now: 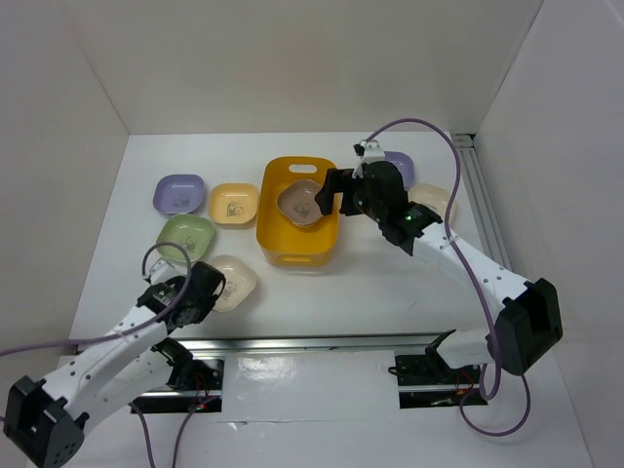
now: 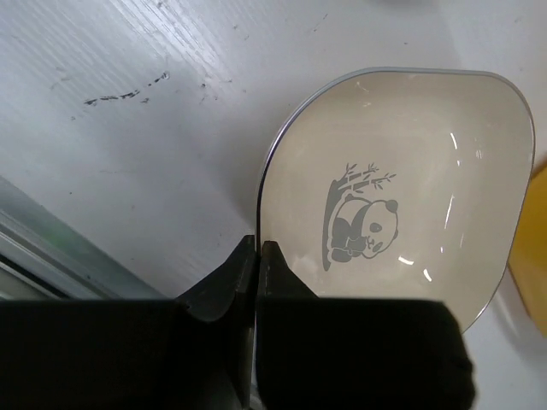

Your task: Place the plates into the plastic bin on the countertop

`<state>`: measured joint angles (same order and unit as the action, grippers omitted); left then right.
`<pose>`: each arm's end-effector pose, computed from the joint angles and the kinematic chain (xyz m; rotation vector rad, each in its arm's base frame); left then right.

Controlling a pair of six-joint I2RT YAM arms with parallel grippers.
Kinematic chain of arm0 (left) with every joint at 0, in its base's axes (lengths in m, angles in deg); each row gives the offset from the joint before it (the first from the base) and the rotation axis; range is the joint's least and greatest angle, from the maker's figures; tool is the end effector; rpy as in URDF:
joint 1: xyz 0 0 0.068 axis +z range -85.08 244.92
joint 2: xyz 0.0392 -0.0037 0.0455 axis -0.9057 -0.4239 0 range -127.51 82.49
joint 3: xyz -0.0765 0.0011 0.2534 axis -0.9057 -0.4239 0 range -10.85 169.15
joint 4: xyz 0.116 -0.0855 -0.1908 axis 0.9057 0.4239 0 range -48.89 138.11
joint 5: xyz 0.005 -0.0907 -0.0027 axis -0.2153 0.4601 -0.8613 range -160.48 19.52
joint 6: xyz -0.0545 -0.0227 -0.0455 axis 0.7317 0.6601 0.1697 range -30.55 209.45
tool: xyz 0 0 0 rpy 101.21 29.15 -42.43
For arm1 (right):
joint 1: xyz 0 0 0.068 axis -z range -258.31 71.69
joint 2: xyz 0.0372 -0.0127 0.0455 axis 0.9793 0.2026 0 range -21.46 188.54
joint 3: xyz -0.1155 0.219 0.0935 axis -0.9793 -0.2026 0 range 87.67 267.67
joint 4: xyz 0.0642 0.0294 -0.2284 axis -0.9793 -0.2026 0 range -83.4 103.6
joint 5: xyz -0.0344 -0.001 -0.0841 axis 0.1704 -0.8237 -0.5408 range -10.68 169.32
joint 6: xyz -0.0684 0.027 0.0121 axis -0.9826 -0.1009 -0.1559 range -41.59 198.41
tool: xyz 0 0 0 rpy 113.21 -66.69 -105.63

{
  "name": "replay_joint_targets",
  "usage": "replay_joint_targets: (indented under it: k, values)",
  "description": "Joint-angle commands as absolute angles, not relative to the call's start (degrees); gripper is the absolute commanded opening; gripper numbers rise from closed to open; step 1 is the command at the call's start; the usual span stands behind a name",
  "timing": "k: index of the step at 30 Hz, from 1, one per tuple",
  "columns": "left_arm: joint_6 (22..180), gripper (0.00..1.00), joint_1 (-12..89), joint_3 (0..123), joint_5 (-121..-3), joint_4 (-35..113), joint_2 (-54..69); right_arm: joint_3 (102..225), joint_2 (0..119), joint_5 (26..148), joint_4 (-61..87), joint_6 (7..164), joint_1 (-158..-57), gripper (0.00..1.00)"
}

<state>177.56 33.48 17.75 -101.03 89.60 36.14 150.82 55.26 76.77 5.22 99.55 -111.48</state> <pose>0.1222 -0.0374 0.1713 -1.3014 2.1135 -0.1099 0.2666 0.1710 0.3176 -0.1795 1.9908 0.5762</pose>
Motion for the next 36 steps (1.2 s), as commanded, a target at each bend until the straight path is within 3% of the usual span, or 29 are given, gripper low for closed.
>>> replay_joint_targets:
  k: [1,8,14,19,33,36]
  values:
    - [180.5,0.00,33.2,21.0,-101.5,97.6,43.6,151.2,54.3,77.3,7.9,99.2,-110.7,1.00]
    - [165.8,0.00,33.2,31.9,-104.5,93.1,48.4,151.8,52.6,75.4,7.4,99.8,-110.1,1.00]
    - [145.0,0.00,33.2,44.6,-100.0,77.8,33.0,150.4,46.0,62.7,5.2,103.2,-109.0,1.00]
    - [150.3,0.00,32.7,53.7,-102.0,75.8,19.4,150.4,40.2,55.3,0.9,104.6,-108.5,1.00]
    - [164.5,0.00,34.2,83.4,-94.3,77.8,-23.5,148.4,35.8,60.0,-1.9,104.1,-104.2,1.00]
    - [164.5,0.00,34.8,85.4,-92.7,77.8,-27.0,147.9,35.8,61.6,-1.9,104.1,-102.8,1.00]
